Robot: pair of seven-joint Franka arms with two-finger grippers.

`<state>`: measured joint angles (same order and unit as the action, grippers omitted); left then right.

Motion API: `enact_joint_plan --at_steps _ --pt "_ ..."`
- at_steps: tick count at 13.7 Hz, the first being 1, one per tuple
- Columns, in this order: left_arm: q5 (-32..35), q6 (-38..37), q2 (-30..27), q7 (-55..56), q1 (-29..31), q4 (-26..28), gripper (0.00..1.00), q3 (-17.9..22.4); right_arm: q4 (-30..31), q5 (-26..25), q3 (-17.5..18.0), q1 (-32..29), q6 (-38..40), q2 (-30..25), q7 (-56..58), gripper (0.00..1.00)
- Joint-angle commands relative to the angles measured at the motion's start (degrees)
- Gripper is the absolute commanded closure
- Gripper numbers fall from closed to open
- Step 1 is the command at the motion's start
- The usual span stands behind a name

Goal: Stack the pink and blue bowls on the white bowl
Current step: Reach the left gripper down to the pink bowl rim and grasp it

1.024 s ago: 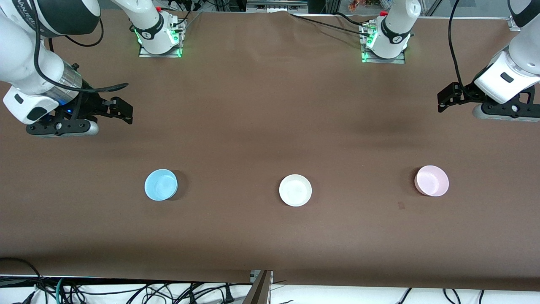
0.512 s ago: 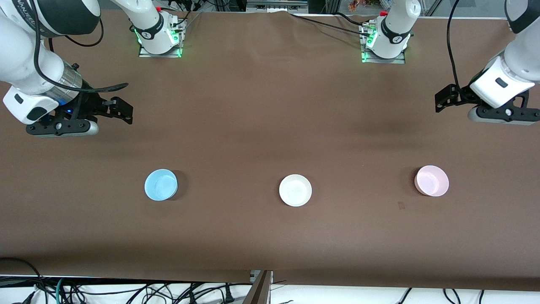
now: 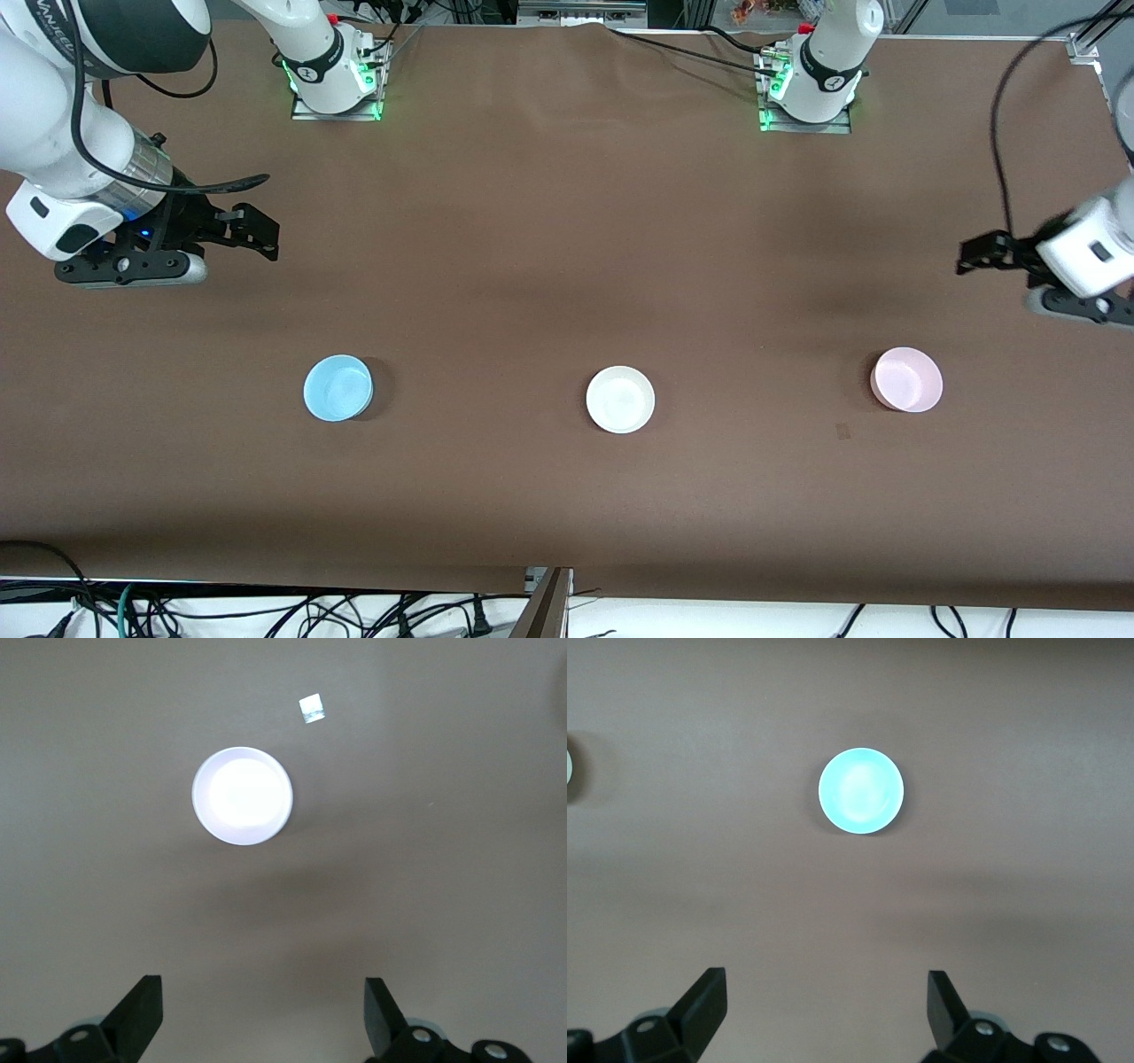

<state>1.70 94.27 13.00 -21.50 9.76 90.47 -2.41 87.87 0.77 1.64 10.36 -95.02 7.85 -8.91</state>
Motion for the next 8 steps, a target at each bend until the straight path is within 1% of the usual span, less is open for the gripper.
enact_joint_plan --at_steps 1,2,3,4,5,8 --pt "-1.3 -1.2 8.2 -10.7 1.9 -7.3 0.0 -0.3 -1.3 -0.9 -0.1 0.2 0.4 0.5 -0.2 0.0" --pt "-1.1 -0.2 9.4 -11.4 2.2 -7.8 0.0 -0.3 -1.3 -0.9 -0.1 0.2 0.4 0.5 -0.2 0.0" --pt "-0.6 2.6 10.3 -11.6 2.3 -7.8 0.0 -0.3 -1.3 -0.9 -0.1 0.2 0.4 0.5 -0.2 0.0" --pt "-0.3 6.8 11.5 -11.7 2.3 -7.7 0.0 -0.3 -1.3 -0.9 -0.1 0.2 0.4 0.5 -0.2 0.0" --pt "-0.3 10.6 13.4 -12.2 2.5 -7.3 0.0 -0.3 -1.3 -0.9 -0.1 0.2 0.4 0.5 -0.2 0.0" --pt "-0.9 18.9 20.7 -15.9 2.6 -7.3 0.0 -0.3 -1.3 -0.9 -0.1 0.2 0.4 0.5 -0.2 0.0"
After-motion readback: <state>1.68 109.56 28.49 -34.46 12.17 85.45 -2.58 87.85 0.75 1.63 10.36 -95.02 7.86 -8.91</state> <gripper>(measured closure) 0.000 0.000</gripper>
